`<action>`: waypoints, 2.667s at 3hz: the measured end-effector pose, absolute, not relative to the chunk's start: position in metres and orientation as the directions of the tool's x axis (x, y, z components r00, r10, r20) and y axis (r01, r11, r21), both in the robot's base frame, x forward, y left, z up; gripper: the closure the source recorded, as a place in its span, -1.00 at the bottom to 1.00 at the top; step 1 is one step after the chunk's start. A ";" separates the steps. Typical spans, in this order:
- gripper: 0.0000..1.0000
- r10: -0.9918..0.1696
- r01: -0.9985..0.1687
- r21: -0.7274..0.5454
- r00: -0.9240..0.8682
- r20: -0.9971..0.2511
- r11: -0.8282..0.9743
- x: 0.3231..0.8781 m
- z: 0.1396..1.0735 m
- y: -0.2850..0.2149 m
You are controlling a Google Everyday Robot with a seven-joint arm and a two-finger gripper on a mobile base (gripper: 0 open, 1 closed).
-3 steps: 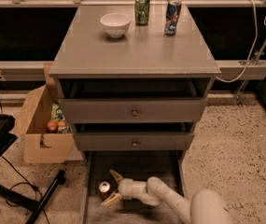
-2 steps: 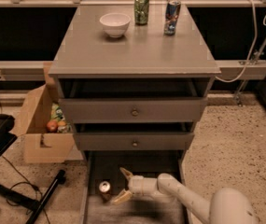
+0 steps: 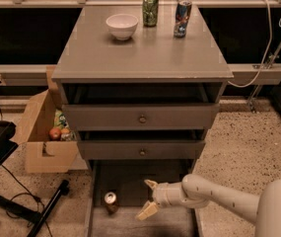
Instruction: Place orange can into bottom drawer
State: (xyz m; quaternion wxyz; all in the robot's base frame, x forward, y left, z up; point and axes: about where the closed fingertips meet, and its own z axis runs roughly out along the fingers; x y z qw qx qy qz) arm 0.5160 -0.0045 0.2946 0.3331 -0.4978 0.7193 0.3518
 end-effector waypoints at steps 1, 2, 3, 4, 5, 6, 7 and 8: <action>-1.00 -0.605 -0.939 0.195 -0.332 -0.724 0.282 0.499 0.323 -0.008; -1.00 -0.662 -0.933 0.154 -0.340 -0.668 0.325 0.490 0.366 -0.002; -1.00 -0.692 -0.939 0.112 -0.317 -0.649 0.326 0.478 0.390 -0.007; -1.00 -0.705 -0.940 0.096 -0.309 -0.638 0.326 0.483 0.391 -0.008; -1.00 -0.753 -0.936 0.051 -0.312 -0.579 0.349 0.483 0.396 -0.033; -1.00 -0.835 -0.926 -0.065 -0.304 -0.458 0.373 0.493 0.437 -0.101; -1.00 -0.867 -0.890 -0.170 -0.342 -0.363 0.422 0.497 0.486 -0.172; -1.00 -0.852 -0.815 -0.278 -0.427 -0.303 0.508 0.490 0.535 -0.241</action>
Offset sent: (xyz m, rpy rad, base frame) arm -0.0729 0.0058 0.1983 -0.4586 -0.0582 -0.0089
